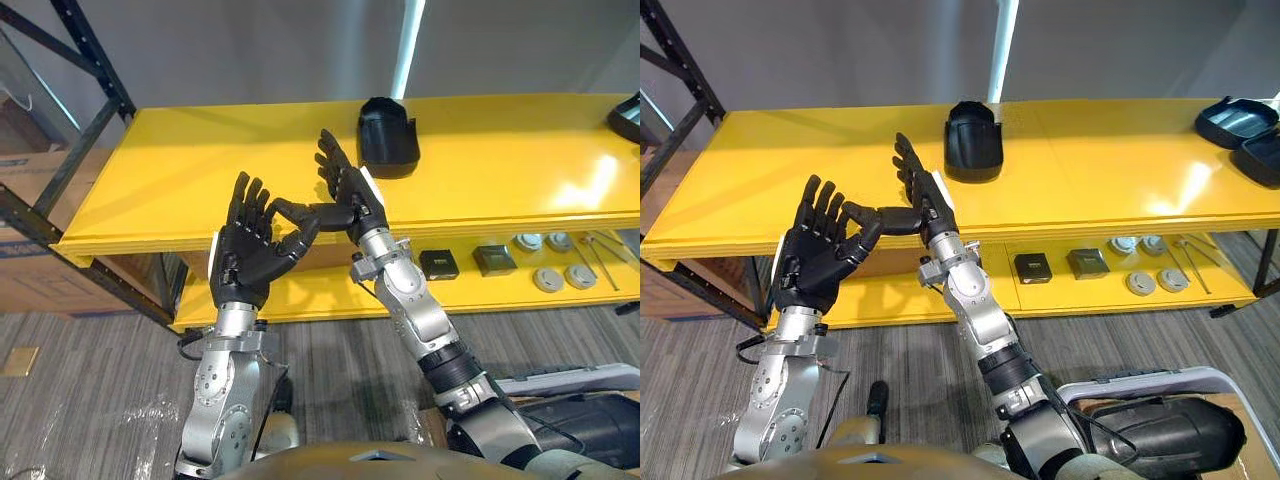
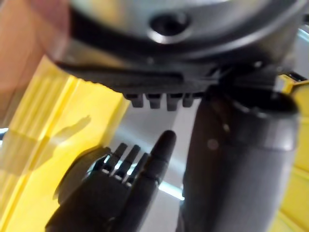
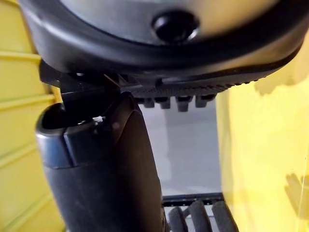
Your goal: Walk over and take three plastic housings, then place them on the shelf
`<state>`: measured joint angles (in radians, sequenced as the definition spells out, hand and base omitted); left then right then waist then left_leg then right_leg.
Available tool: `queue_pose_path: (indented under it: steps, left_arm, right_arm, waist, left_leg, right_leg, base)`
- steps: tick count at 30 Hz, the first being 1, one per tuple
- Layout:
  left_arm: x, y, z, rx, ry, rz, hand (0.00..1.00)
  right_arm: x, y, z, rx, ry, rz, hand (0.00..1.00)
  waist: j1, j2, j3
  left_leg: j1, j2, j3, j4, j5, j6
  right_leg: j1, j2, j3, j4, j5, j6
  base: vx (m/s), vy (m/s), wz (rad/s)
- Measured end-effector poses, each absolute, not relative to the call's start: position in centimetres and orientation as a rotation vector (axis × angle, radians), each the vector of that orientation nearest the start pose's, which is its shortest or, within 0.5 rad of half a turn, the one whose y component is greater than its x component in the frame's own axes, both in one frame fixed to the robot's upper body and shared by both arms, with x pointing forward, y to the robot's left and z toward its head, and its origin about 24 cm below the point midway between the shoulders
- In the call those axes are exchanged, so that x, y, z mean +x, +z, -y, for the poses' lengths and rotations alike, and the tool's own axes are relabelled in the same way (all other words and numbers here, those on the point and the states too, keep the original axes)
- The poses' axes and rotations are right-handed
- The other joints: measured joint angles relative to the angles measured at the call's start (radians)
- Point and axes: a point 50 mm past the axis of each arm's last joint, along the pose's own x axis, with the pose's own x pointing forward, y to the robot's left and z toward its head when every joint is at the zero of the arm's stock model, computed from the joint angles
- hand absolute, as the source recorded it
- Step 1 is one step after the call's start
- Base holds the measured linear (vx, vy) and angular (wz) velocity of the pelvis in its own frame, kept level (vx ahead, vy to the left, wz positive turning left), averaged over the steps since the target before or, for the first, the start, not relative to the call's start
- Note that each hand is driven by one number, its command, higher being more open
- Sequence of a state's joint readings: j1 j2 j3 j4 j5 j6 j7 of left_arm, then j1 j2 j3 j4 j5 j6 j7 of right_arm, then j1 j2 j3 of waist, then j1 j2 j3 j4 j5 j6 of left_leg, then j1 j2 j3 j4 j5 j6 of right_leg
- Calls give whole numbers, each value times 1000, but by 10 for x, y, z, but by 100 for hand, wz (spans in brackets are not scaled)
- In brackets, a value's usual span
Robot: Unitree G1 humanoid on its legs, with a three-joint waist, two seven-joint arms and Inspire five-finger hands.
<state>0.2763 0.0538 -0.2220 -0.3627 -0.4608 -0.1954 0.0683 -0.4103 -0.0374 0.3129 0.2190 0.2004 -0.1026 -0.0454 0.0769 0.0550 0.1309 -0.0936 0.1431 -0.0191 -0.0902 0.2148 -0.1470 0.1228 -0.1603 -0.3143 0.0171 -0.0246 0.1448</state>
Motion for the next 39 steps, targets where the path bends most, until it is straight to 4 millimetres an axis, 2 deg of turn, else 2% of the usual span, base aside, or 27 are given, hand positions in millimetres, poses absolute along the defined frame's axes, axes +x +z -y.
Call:
queue_pose_path:
  steps: [5,9,15,19,24,28,39]
  left_arm:
    - [195,80,-127,-509,-57,220,100]
    - [194,80,-128,-528,-45,229,100]
    - [193,79,-128,-542,-40,231,100]
    - [189,75,-129,-560,-23,211,100]
    - [187,74,-130,-566,-13,214,100]
    - [188,75,-131,-565,-7,224,100]
    - [188,75,-130,-575,-7,224,100]
  right_arm:
    - [328,104,66,39,207,194,100]
    - [341,105,83,9,67,179,100]
    - [349,99,93,-7,18,134,100]
    - [358,104,99,-54,30,130,100]
    - [364,103,108,-91,27,111,100]
    - [366,100,112,-106,25,92,100]
    - [372,104,112,-119,1,89,100]
  waist:
    - [7,26,15]
    - [13,41,24]
    - [12,53,32]
    - [11,85,55]
    - [28,86,58]
    - [28,80,71]
    - [27,87,90]
  left_leg:
    - [-3,-12,-36,0,8,4]
    - [-1,-16,-47,1,15,12]
    - [19,-17,-58,0,8,2]
    - [27,-16,-68,0,3,3]
    - [27,-20,-71,1,3,1]
    - [32,-34,-71,4,17,10]
    - [32,-28,-90,1,6,1]
  right_leg:
    - [3,-7,-29,36,-22,10]
    - [3,-15,-37,73,-44,11]
    - [1,-24,-39,126,-79,11]
    - [-1,-27,-48,155,-100,6]
    - [-1,-32,-55,173,-109,9]
    - [-2,-51,-57,201,-128,14]
    - [-18,-51,-68,246,-156,8]
  base:
    - [-2,-32,22]
    - [7,-33,8]
    - [-20,-39,4]
    - [-48,-38,6]
    - [12,-33,4]
    - [41,-19,4]
    - [-29,-31,4]
